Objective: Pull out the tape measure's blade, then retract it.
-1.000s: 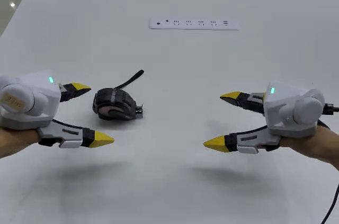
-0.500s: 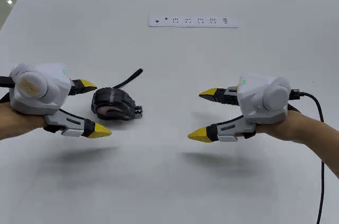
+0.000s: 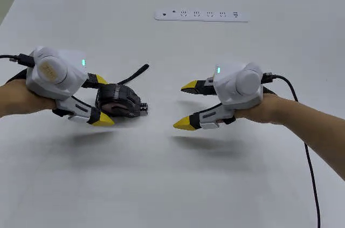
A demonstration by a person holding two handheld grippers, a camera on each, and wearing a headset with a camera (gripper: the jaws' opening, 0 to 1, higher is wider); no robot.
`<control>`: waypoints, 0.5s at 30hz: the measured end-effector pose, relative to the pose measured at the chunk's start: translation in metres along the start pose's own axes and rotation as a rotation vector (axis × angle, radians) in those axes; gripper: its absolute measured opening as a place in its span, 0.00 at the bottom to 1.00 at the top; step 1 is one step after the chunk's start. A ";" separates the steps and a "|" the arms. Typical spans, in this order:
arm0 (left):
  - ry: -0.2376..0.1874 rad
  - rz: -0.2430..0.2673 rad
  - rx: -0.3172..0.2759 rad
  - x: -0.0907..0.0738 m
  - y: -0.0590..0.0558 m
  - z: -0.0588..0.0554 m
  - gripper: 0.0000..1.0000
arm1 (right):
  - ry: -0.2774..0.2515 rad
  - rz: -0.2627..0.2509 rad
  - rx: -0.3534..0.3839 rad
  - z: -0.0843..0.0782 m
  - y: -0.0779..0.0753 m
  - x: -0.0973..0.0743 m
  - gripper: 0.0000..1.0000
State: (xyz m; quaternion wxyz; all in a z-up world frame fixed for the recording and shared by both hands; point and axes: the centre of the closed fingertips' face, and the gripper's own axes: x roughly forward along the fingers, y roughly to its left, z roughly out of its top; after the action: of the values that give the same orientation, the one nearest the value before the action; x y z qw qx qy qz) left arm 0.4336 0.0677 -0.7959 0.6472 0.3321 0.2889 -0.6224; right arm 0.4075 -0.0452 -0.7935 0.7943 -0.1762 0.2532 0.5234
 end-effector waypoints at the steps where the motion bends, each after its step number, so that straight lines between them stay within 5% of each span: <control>1: 0.005 -0.005 0.006 0.001 0.000 0.000 0.50 | 0.000 0.005 -0.003 0.002 0.000 0.003 0.54; 15: 0.063 -0.057 0.089 0.012 0.000 -0.005 0.40 | 0.007 0.059 -0.047 0.024 0.004 0.047 0.39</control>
State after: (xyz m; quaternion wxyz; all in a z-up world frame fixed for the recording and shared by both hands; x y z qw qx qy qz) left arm 0.4346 0.0639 -0.8080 0.6045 0.3714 0.2906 -0.6420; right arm 0.4239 0.0041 -0.8020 0.7731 -0.1890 0.2489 0.5519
